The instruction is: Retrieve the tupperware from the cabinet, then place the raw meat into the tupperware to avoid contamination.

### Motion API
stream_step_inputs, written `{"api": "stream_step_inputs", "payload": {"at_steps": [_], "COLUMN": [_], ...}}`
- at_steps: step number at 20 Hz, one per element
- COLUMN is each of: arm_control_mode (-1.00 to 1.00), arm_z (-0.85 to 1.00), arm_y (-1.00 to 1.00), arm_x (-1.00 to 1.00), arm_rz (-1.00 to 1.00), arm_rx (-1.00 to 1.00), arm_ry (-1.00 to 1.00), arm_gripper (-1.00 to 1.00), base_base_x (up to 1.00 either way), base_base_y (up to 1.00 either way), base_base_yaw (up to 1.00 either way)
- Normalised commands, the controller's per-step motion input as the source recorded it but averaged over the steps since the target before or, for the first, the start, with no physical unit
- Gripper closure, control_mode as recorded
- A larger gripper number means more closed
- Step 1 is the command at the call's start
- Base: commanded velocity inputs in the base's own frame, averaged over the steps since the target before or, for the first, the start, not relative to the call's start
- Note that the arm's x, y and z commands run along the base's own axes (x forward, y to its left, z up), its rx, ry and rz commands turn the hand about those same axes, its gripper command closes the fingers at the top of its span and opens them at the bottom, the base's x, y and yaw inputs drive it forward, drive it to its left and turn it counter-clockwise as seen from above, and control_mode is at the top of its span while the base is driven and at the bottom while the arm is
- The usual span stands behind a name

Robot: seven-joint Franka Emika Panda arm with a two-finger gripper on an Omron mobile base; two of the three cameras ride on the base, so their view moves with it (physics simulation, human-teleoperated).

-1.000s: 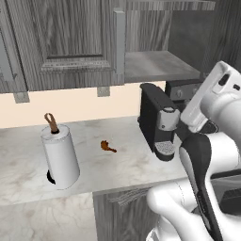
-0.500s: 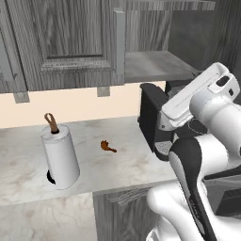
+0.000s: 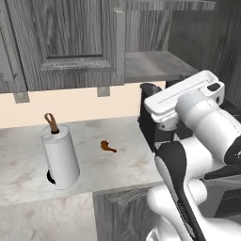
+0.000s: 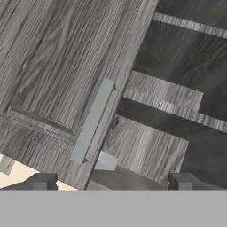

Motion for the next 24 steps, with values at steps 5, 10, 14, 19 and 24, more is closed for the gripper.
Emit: {"api": "stream_step_inputs", "payload": {"at_steps": [5, 10, 14, 19, 24], "arm_control_mode": [-1.0, -1.0, -1.0, -1.0, -1.0], "arm_z": [0.0, 0.0, 0.08, 0.02, 0.0], "arm_y": [0.27, 0.18, 0.1, 0.12, 0.06], "arm_x": [0.0, -0.01, 0.03, 0.2, 0.32], "arm_rz": [0.12, 0.13, 0.04, 0.0, -0.06], "arm_rx": [0.34, 0.32, 0.22, 0.05, 0.0], "arm_ry": [0.0, 0.0, -0.01, -0.05, -0.03], "arm_gripper": [-1.0, -1.0, -1.0, -1.0, -1.0], "base_base_x": [0.0, 0.0, 0.0, 0.0, 0.0], "base_base_y": [0.0, 0.0, 0.0, 0.0, 0.0], "base_base_yaw": [0.0, 0.0, 0.0, 0.0, 0.0]}}
